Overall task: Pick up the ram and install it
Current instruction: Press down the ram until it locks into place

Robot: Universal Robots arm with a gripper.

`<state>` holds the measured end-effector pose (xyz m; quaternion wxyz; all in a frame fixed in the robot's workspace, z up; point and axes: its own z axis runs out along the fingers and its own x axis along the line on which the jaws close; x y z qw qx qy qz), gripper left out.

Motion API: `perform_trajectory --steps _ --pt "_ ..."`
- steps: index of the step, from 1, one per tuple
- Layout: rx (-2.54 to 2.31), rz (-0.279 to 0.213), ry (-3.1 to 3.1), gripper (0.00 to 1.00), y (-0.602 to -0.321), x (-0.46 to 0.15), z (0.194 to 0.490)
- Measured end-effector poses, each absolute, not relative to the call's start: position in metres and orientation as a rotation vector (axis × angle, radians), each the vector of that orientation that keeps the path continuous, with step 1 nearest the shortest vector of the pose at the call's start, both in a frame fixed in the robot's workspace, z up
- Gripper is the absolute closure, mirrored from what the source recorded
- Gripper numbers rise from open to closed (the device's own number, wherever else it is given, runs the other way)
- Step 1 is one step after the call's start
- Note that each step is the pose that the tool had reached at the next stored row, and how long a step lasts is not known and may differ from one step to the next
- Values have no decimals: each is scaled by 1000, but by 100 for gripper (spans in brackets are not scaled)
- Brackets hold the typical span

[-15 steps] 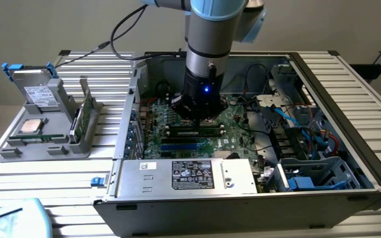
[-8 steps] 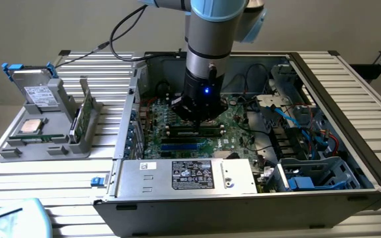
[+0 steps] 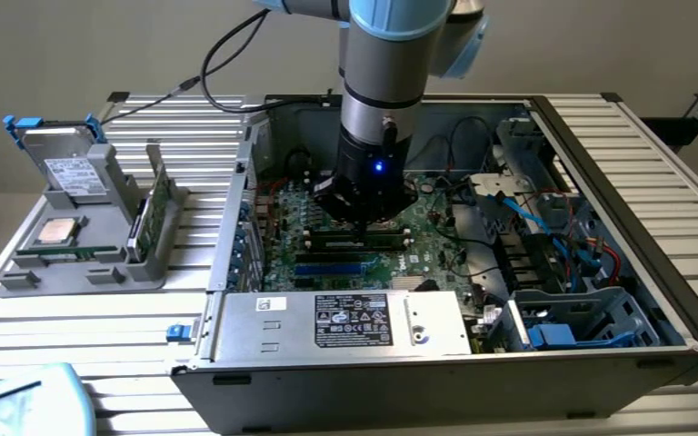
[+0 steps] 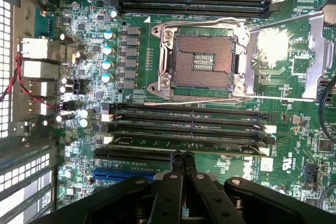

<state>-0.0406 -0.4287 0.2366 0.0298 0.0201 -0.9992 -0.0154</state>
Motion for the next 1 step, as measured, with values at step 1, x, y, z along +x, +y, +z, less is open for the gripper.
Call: perform_trajectory --steps 1 --pt "62 -48 -3081 90 -429 -41 237"
